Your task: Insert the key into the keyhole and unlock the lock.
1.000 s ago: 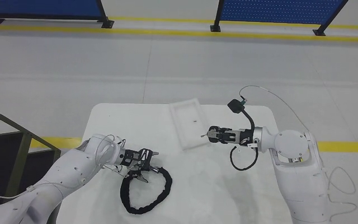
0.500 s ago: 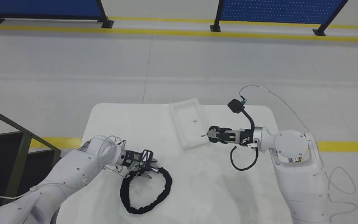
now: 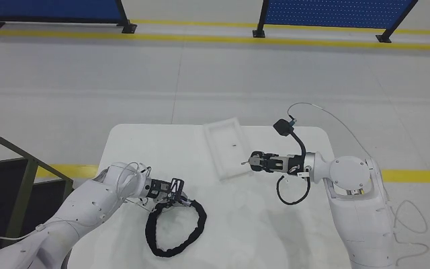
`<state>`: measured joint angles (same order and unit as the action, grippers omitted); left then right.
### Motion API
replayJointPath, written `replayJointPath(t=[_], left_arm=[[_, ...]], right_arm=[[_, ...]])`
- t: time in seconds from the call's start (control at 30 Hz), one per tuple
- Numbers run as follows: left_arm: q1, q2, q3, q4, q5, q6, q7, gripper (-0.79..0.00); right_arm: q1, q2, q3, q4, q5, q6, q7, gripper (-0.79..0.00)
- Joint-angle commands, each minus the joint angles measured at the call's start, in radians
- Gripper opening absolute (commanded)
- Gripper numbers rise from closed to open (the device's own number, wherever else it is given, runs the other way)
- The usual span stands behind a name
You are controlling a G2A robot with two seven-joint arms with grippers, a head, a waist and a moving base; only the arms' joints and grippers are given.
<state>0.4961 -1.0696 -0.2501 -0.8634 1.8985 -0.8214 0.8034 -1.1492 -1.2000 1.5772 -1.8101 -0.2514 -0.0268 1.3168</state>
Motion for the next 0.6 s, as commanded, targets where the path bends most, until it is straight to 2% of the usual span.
replayJointPath(t=[0.0, 0.3, 0.57], left_arm=[[0.000, 0.003, -0.008, -0.011, -0.008, -0.007, 0.015, -0.785], [0.007, 0.010, -0.051, -0.044, -0.088, -0.029, 0.148, -0.785], [0.005, 0.004, -0.057, -0.102, -0.196, 0.044, 0.240, -0.785]], right_arm=[[0.000, 0.000, 0.000, 0.000, 0.000, 0.000, 0.000, -0.785], [0.000, 0.000, 0.000, 0.000, 0.000, 0.000, 0.000, -0.785], [-0.012, 0.001, -0.013, -0.007, -0.013, 0.000, -0.018, -0.785]])
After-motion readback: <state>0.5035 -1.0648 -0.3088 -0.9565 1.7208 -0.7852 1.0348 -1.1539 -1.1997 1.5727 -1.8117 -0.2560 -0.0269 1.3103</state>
